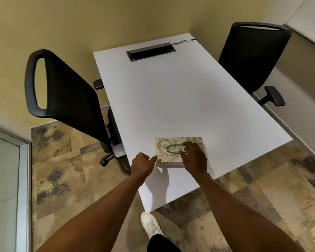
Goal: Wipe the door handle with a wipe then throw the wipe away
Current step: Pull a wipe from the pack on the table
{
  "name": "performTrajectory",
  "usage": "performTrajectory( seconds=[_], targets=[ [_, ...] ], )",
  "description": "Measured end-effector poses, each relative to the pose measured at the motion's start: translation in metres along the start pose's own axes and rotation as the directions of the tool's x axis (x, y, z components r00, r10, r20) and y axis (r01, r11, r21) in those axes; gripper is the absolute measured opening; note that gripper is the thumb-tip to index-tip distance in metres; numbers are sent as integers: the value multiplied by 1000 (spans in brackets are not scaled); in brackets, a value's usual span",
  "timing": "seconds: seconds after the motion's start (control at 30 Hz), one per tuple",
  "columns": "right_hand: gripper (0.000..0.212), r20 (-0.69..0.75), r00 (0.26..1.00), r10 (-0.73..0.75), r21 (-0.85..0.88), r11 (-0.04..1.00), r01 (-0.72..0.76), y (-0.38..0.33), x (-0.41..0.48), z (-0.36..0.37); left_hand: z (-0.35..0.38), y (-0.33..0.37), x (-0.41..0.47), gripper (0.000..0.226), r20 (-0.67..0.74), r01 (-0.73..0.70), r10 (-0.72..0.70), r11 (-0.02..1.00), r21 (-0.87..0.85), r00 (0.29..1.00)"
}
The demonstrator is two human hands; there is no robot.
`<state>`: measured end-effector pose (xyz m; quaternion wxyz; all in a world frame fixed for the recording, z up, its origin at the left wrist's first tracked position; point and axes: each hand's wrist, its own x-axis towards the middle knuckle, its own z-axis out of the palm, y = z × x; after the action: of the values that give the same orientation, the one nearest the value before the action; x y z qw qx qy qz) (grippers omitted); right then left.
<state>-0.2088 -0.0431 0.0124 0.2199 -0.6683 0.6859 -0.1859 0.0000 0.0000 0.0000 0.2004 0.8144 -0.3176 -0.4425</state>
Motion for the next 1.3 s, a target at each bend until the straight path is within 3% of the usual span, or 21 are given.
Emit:
performTrajectory(
  seconds=[0.27,0.5,0.8,1.17,1.3],
  targets=[
    [27,34,999,36,-128,991,-32,-3,19,16,21,29,3,51,20,41,-45,982,184,999],
    [8,-29,999,27,-135,990,-31,-8,24,21,30,36,6,58,-90,103,-81,957,272,993],
    [6,-138,990,-21,54,998,29,-32,29,-14,29,37,2,64,-104,127,-99,943,309,990],
    [8,-283,942,-179,235,940,249,-92,40,-76,25,43,-3,59,-85,73,-47,936,345,995],
    [10,-167,965,-205,340,906,251,-111,40,-96,22,44,-5,58,-89,83,-63,966,246,994]
  ],
)
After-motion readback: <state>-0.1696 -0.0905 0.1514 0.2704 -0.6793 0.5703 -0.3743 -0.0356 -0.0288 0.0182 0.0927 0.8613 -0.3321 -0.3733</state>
